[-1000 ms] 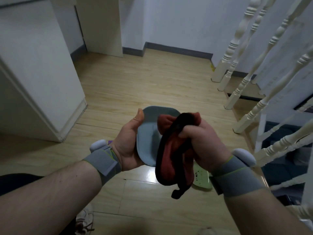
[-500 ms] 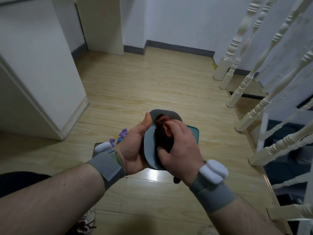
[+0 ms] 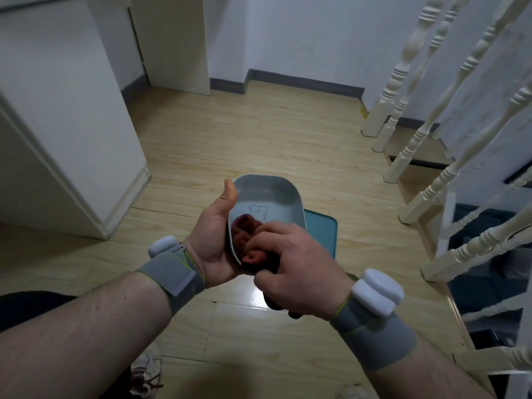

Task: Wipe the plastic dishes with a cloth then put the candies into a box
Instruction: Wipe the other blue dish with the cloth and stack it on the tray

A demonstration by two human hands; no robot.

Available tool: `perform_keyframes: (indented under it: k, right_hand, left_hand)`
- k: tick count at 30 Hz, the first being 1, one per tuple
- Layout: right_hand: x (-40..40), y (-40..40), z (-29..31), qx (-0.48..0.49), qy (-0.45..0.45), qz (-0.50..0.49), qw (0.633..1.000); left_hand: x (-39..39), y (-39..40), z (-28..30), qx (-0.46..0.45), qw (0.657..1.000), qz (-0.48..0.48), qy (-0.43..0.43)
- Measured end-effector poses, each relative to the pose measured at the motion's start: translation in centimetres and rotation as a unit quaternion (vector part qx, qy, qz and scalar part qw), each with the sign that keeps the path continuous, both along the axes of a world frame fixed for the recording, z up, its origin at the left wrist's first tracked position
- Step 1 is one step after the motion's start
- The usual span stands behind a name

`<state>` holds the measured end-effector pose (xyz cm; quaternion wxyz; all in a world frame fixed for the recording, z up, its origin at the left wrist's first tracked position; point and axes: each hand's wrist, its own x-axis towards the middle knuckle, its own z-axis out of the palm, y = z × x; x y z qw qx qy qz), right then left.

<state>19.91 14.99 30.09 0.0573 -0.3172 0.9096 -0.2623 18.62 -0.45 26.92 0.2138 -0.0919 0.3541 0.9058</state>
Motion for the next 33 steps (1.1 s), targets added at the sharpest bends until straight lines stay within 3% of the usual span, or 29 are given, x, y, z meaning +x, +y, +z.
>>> perform_keyframes:
  k: [4,6,9,12,15,17,23,27,30,33]
  right_hand:
    - [-0.7,1.1,-0.8,0.086,0.0,-0.059,0.995]
    - [-0.6,1.3,-1.8,0.081,0.001,-0.099,0.992]
    - [-0.9,1.2,-2.2,-0.029,0.005,-0.176,0.984]
    - [-1.9,0.8,-1.6,-0.216,-0.079,-0.262,0.937]
    - [-1.6,-0.5,-1.6,-0.358,-0.188,-0.225,0.886]
    - [-1.1,-1.3,-1.5,-0.385,-0.248,-0.172,0.872]
    - [-0.9,-0.6,-0.6,-0.295,-0.236,-0.054,0.924]
    - [0.1,-0.4,-1.0,-0.106,-0.093,-0.04,0.989]
    - [0.2,-0.1,-1.1,0.022,-0.021,-0.02,0.999]
    - [-0.4,0.5,-1.5,0.074,0.026,-0.041,0.996]
  left_hand:
    - [0.3,-0.3,-0.1,-0.009,0.999,-0.022,0.03]
    - [0.4,-0.1,-0.2,-0.029,0.999,-0.02,0.036]
    - [0.6,0.8,-0.3,-0.063,0.996,-0.031,0.046]
    - [0.8,1.6,-0.2,-0.062,0.995,-0.06,0.047]
    - [1.0,2.1,-0.3,-0.047,0.994,-0.09,0.046]
    - [0.9,2.2,-0.5,-0.013,0.995,-0.091,0.038]
    - [0.4,1.0,-0.1,-0.003,0.996,-0.08,0.046]
    - [0.4,0.7,0.5,-0.023,0.997,-0.043,0.055]
    - [0.6,1.0,0.3,-0.051,0.998,-0.029,0.033]
    - [0.5,0.8,0.6,-0.062,0.998,-0.007,0.032]
